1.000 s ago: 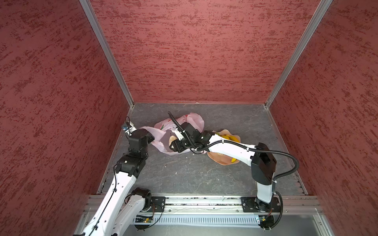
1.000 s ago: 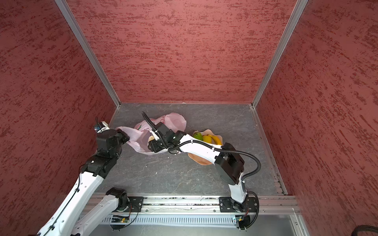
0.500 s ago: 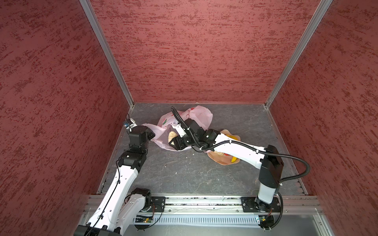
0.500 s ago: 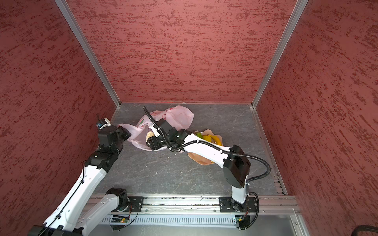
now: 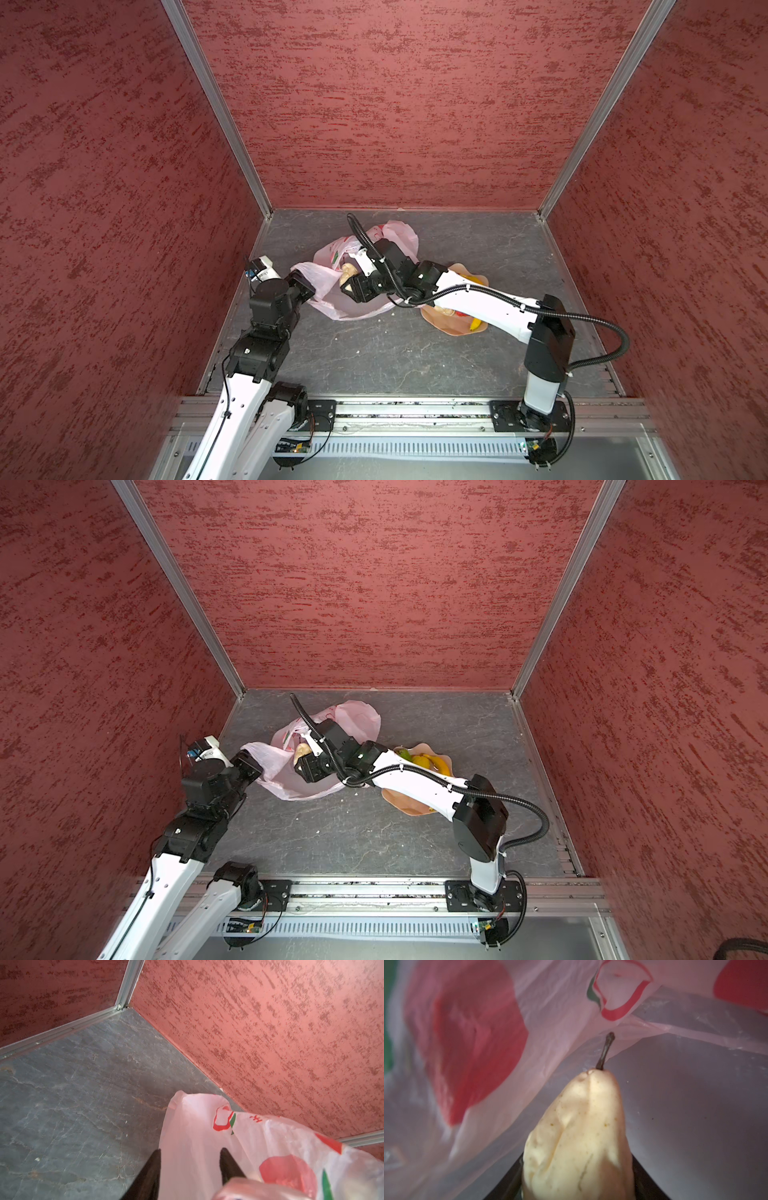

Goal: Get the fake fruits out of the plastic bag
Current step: 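Raise the pear through the bag opening while the left holds the handle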

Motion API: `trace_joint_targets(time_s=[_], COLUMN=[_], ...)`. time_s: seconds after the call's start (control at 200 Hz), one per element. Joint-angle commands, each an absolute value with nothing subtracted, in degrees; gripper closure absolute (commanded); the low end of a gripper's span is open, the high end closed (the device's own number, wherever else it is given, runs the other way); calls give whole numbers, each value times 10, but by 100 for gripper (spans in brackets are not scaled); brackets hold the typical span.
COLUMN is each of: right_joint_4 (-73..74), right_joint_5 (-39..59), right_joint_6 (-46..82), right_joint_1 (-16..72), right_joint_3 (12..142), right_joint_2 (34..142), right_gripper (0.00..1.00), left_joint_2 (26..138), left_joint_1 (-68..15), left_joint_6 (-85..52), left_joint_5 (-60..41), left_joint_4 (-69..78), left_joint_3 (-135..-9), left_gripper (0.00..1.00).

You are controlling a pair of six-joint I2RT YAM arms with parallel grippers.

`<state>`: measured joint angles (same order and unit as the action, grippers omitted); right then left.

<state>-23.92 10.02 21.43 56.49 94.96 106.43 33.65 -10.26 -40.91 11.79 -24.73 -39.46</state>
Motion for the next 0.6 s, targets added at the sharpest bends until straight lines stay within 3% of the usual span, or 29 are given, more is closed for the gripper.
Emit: trace_joint_targets(time_s=[0.0,0.155,0.351,0.591], right_joint_4=[-217,-216,-222,-225], right_joint_5=[76,69,64,58], right_joint_6=[210,214,224,226], right_joint_1=[567,563,558,548], right_joint_3=[988,1006,1021,1029], right_joint_2=[1081,1105,1124,1135], right_gripper=[65,66,66,66], left_joint_2=[305,270,240,213], left_joint_1=[-107,-107,-106,-105], left_joint_6=[-418,-413,-423,-441], left_joint_5=[98,83,45,0], left_joint_4=[-298,-350,-414,-481], left_joint_3=[-395,-423,-453,-477], left_gripper=[40,24,17,0])
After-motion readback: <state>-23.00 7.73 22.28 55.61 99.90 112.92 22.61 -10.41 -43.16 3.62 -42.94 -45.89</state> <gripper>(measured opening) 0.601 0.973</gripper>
